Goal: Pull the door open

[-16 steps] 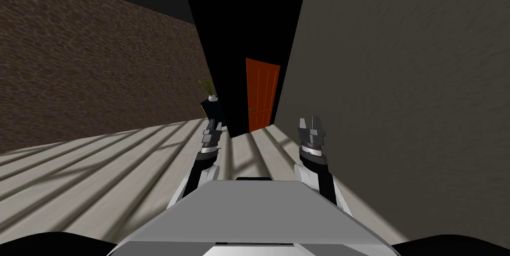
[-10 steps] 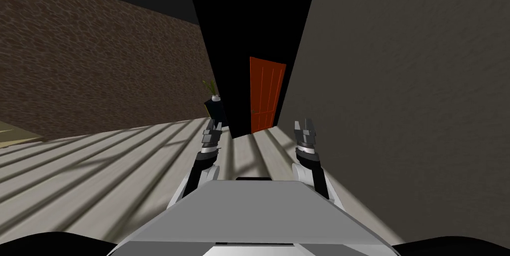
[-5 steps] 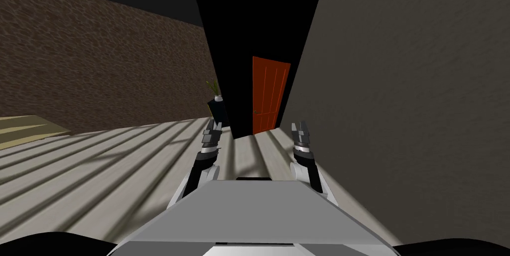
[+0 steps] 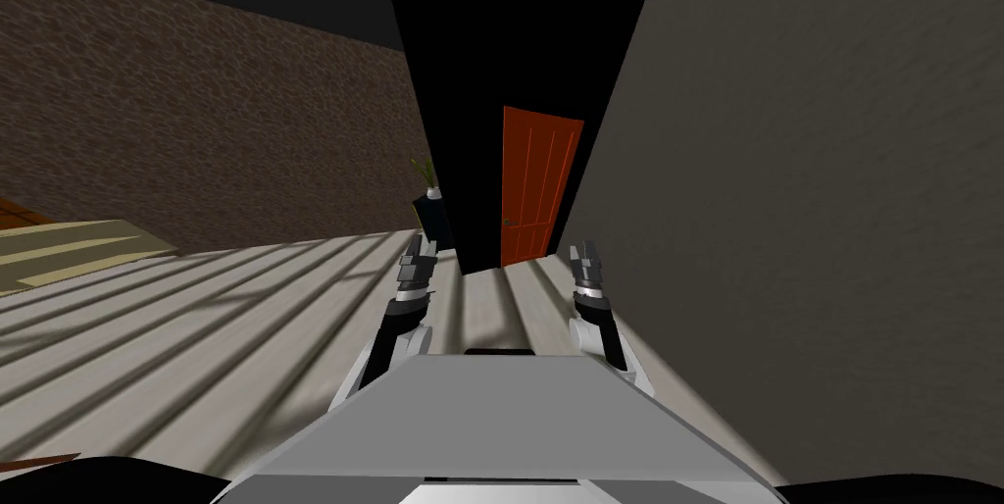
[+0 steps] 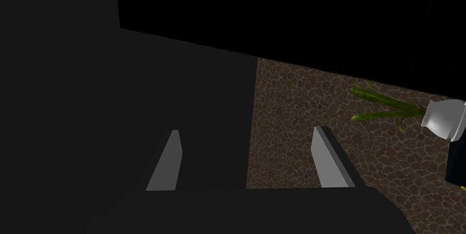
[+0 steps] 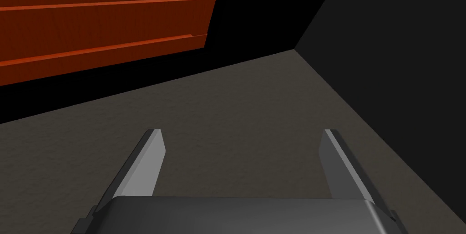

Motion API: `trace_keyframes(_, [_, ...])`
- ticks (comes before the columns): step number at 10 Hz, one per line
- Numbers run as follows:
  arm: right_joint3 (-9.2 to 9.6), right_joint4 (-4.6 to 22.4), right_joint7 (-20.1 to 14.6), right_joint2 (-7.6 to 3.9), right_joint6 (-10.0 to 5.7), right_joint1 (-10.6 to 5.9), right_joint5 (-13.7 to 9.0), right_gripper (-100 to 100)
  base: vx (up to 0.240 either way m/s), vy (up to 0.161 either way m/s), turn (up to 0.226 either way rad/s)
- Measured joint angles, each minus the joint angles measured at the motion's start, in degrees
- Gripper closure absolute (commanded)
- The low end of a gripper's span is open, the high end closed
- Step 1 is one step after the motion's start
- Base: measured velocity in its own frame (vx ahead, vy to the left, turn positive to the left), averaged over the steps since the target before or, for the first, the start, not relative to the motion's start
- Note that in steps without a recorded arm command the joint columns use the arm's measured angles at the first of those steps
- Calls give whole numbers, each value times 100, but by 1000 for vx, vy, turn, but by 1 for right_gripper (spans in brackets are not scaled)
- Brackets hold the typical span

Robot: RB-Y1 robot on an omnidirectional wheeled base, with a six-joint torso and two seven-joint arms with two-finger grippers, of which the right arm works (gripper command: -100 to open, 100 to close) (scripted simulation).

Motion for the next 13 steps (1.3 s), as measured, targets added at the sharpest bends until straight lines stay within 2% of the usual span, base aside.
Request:
trace_keyframes(5, [5,754,12,-70,-155,-226,-71,-100,92,-15,99])
trace_keyframes(7, [-16,1044,7,-116,-154,-353,-113,-100,95,-17,104])
trace_keyframes(9, [-21,1314,-6,-153,-206,-405,-153,-100,100,-24,111])
trace_keyframes(10, [-31,1506,3,-163,-220,-515,-170,-100,98,-22,124])
trace_keyframes(11, [-34,1636,4,-178,-222,-550,-189,-100,102,-21,104])
trace_keyframes(13, [-43,2086,1,-209,-358,-688,-226,-100,99,-20,112])
